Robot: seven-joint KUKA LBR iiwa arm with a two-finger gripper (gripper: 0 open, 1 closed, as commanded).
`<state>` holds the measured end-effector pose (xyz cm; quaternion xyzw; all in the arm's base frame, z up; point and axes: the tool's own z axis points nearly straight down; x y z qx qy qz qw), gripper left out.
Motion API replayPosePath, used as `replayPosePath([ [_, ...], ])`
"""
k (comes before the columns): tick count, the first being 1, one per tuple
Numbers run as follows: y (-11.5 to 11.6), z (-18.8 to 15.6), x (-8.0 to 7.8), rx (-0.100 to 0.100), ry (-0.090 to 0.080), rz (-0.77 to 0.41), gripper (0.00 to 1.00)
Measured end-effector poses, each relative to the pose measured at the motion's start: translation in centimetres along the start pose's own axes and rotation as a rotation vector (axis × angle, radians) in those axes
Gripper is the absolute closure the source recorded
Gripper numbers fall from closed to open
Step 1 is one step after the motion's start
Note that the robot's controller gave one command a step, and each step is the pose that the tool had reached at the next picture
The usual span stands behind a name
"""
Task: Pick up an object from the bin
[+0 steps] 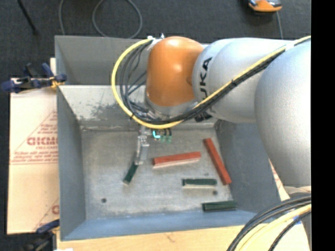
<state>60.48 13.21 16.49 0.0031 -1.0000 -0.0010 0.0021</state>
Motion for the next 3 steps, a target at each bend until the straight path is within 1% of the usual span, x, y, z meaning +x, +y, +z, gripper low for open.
replayPosePath([
  [1,-4.2,9.4,-0.1,0.007,-0.007,-0.916,0.00],
  [2,-4.0,9.4,1.9,0.001,-0.005,-0.766,0.00],
  [3,-4.0,9.4,1.9,0.000,-0.006,-0.763,1.00],
])
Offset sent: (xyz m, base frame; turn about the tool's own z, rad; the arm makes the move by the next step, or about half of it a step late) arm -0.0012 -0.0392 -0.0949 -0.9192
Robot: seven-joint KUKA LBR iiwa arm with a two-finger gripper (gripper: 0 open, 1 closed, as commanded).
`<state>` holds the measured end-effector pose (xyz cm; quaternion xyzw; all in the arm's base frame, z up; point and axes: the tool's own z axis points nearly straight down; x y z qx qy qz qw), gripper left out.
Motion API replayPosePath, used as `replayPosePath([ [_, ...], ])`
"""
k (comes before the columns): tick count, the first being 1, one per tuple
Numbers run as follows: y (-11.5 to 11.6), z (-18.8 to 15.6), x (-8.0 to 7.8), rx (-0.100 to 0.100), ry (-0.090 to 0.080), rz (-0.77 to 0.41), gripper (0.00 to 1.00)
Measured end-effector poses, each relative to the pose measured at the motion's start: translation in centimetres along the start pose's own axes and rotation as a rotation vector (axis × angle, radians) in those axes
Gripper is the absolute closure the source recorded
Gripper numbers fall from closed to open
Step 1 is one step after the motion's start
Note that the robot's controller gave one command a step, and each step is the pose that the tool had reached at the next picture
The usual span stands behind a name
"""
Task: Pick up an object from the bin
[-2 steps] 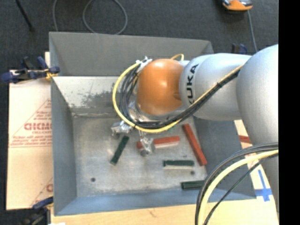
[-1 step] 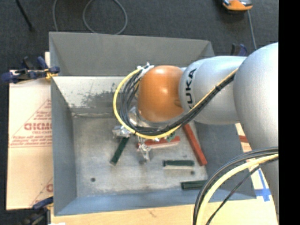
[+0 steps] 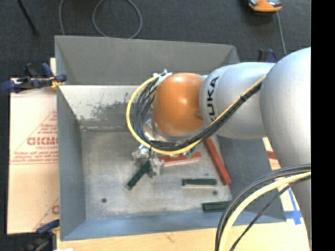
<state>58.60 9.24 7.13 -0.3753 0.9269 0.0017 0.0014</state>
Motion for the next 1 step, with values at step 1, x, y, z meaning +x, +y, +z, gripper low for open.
replayPosePath([
  [1,0.92,-14.02,-2.61,0.008,-0.003,-0.445,1.00],
])
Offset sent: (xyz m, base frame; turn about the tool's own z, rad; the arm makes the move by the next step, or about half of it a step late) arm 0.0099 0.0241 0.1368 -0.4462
